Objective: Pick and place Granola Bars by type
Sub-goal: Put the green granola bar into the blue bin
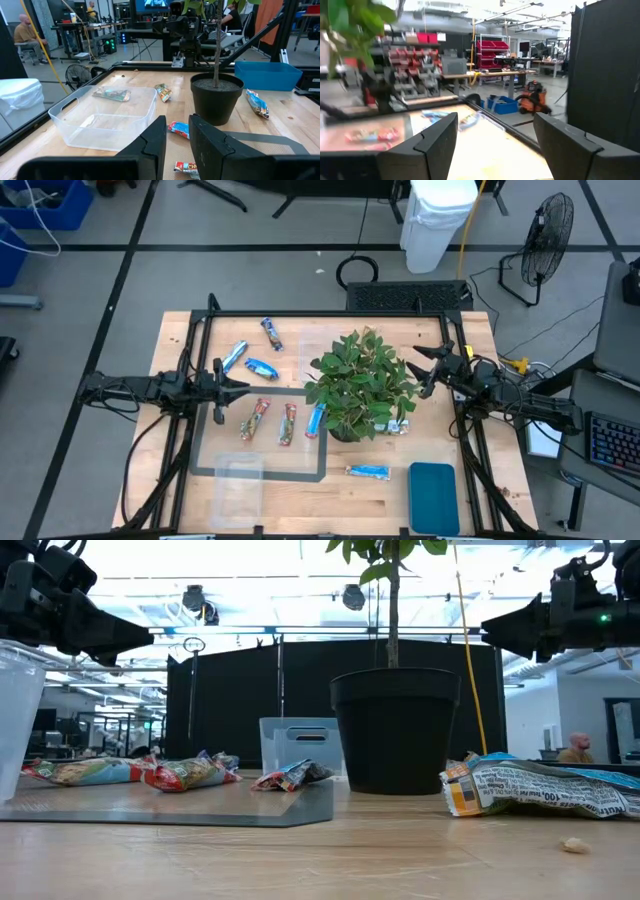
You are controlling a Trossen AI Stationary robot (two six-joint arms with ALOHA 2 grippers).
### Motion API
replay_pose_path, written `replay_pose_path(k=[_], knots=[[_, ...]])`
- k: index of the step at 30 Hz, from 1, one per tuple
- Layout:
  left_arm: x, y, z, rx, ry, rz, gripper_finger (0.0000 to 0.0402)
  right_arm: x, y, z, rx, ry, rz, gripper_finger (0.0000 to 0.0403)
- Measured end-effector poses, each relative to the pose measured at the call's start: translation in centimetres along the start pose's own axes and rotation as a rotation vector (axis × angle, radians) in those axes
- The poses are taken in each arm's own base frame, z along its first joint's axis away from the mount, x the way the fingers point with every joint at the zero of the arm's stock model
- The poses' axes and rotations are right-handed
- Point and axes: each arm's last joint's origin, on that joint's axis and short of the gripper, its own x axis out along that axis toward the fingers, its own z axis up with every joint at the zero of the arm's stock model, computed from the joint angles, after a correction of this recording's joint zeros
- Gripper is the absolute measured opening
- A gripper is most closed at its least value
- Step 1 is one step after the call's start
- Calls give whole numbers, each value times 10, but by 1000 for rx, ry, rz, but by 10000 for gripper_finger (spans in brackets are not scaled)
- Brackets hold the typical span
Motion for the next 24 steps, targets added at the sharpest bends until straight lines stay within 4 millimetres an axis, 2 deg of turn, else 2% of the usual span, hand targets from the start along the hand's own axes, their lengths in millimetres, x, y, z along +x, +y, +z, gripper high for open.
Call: replay_pose_path(k=[4, 7, 17, 24], knots=[[0, 0, 0, 0, 0, 0, 88, 0, 1, 0, 274, 7, 42, 251], [0, 0, 0, 0, 0, 0, 88, 0, 1, 1, 391, -1, 46, 251], [0, 0, 0, 0, 0, 0, 88, 0, 1, 3, 469, -18, 53, 251], [0, 0, 0, 0, 0, 0, 88, -1, 1, 12, 460, -116, 58, 251]])
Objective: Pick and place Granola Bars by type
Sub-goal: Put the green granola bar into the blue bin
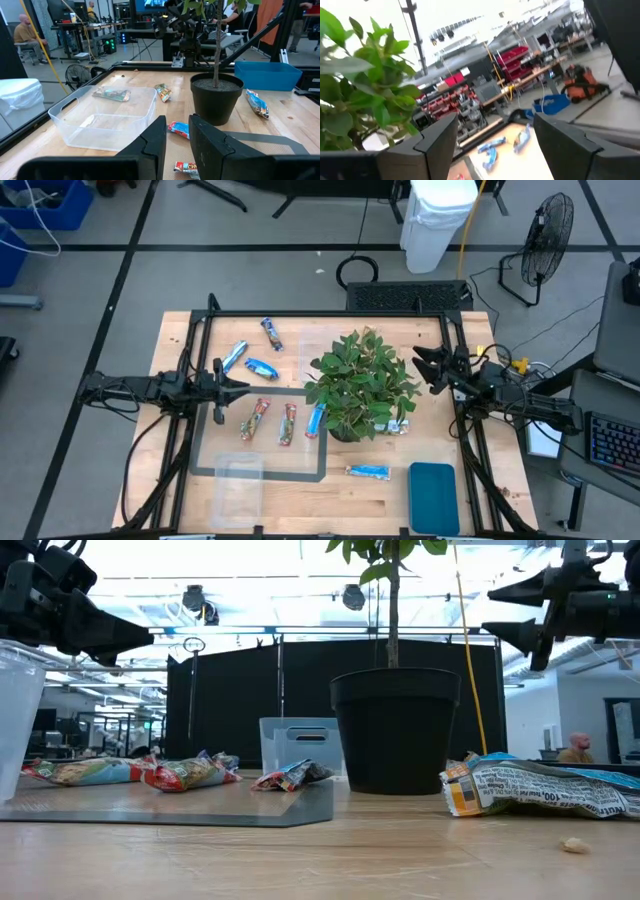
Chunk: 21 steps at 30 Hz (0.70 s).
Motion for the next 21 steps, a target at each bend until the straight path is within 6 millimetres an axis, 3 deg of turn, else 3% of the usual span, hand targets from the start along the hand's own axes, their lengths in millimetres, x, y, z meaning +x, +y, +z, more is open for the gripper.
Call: replay_pose_path(k=[9, 21], knots=[[0, 0, 0, 0, 0, 0, 88, 0, -5, 1, -68, -51, -165, 251], [0, 0, 0, 0, 0, 0, 88, -1, -10, -9, -139, 56, -204, 251]])
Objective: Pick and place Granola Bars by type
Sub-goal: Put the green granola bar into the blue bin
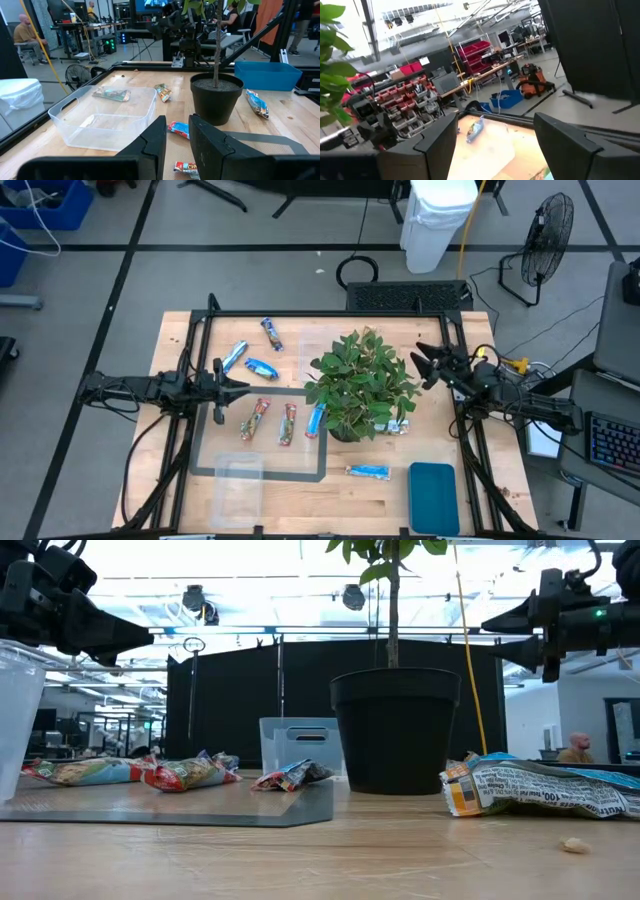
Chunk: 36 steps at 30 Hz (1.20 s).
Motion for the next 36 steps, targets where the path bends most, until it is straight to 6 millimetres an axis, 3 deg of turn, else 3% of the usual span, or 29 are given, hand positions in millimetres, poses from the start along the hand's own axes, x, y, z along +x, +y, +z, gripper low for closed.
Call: replay_pose_path(k=[7, 11, 14, 18, 25, 29, 36], knots=[[0, 0, 0, 0, 0, 0, 88, 8, -7, -19, -136, 206, -166, 233], [0, 0, 0, 0, 0, 0, 88, 25, -2, -6, -176, 313, -261, 204], [0, 0, 0, 0, 0, 0, 88, 46, -4, 1, -212, 428, -358, 188], [0, 0, 0, 0, 0, -1, 88, 88, -9, 12, -150, 571, -349, 182], [0, 0, 0, 0, -1, -1, 88, 154, -51, 7, -17, 754, -420, 197], [0, 0, 0, 0, -1, 0, 88, 178, -70, -2, 93, 822, -424, 210], [0, 0, 0, 0, -1, 0, 88, 212, -75, -18, 150, 869, -413, 233]])
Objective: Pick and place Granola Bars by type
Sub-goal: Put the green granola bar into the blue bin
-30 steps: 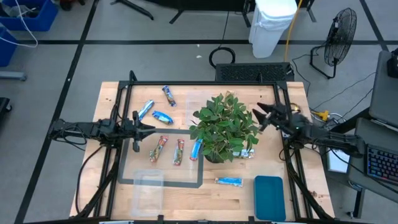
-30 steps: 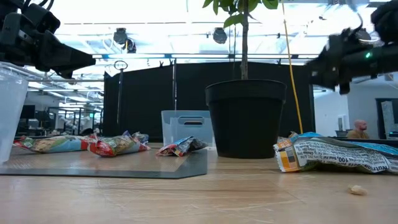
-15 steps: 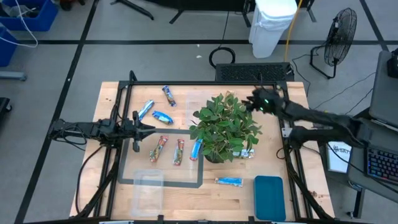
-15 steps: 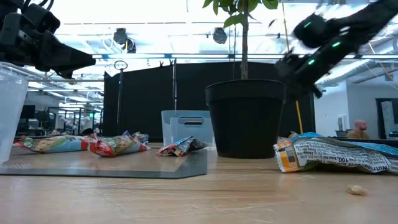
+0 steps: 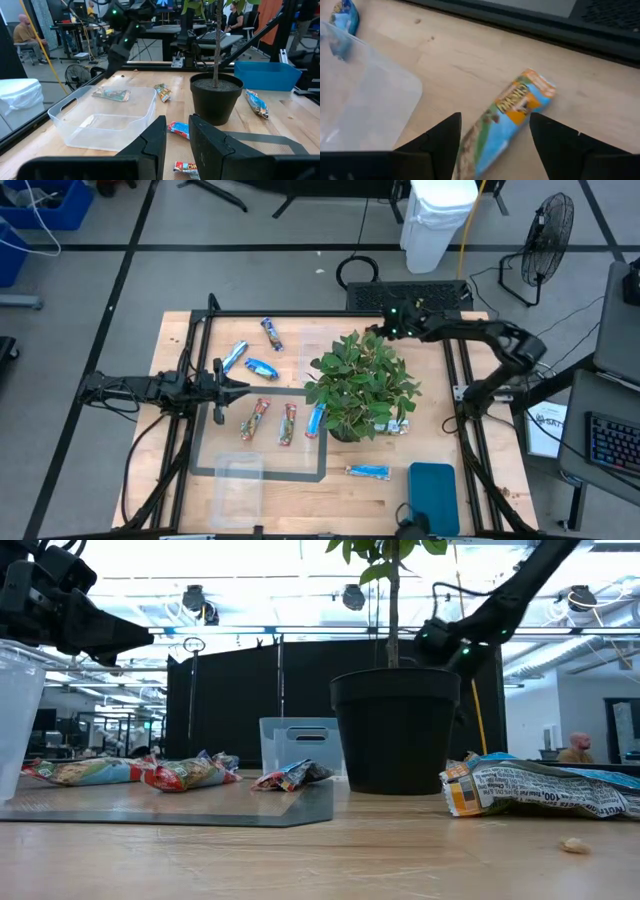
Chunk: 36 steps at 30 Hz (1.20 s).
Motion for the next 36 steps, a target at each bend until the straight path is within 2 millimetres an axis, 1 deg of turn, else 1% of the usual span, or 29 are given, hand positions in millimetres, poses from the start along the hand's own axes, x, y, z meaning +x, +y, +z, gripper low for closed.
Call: replay_pose_path(k=[4, 6, 10, 13, 16, 21, 24, 29, 31, 33, 36], knots=[[0, 0, 0, 0, 0, 0, 88, 16, -3, -2, 25, 41, -24, 237], [0, 0, 0, 0, 0, 0, 88, 21, -5, -3, 27, 47, -61, 237], [0, 0, 0, 0, 0, 0, 88, 18, -3, 4, 30, 0, -68, 233], [0, 0, 0, 0, 0, 0, 88, 19, -8, 2, 61, 20, -82, 230], [0, 0, 0, 0, 0, 0, 88, 18, -8, 4, 82, 8, -76, 229], [0, 0, 0, 0, 0, 0, 88, 19, 1, 2, 40, 26, -63, 228], [0, 0, 0, 0, 0, 0, 88, 14, 13, 11, -3, 62, -74, 228], [0, 0, 0, 0, 0, 0, 88, -4, 39, 39, -105, 68, -202, 228], [0, 0, 0, 0, 0, 0, 88, -11, 47, 47, -124, 64, -213, 228], [0, 0, 0, 0, 0, 0, 88, -15, 49, 53, -121, 67, -213, 228], [0, 0, 0, 0, 0, 0, 88, -16, 46, 56, -108, 86, -229, 228]])
